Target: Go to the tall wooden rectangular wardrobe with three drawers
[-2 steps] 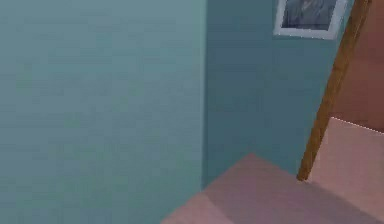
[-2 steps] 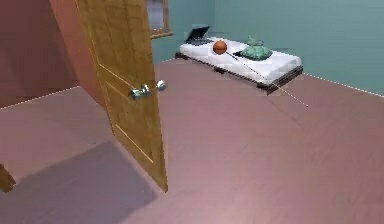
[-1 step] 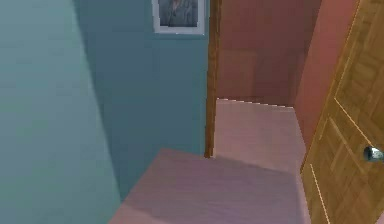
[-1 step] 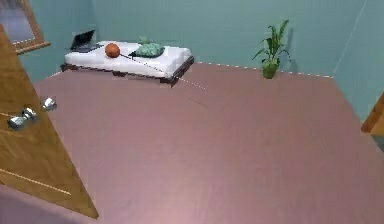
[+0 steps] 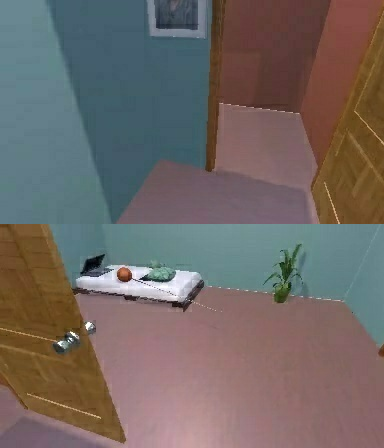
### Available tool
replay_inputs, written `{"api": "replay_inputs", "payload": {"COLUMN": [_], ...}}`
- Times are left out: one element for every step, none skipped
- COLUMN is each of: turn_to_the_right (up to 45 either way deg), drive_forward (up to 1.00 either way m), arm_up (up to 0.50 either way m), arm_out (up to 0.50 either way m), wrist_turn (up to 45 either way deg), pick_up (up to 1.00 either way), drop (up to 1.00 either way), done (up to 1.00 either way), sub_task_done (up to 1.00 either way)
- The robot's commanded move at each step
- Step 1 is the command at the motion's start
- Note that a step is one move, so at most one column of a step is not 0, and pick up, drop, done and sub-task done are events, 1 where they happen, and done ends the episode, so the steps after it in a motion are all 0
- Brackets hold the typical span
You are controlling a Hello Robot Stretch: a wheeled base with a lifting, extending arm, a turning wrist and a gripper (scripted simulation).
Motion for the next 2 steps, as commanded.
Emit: {"api": "replay_inputs", "payload": {"turn_to_the_right": [9.0, 0.0], "drive_forward": [0.00, 1.00], "arm_up": [0.00, 0.00], "arm_out": [0.00, 0.00], "wrist_turn": [0.0, 0.0], "pick_up": [0.00, 0.00], "drop": [0.00, 0.00], "done": [0.00, 0.00], "sub_task_done": [0.00, 0.00]}}
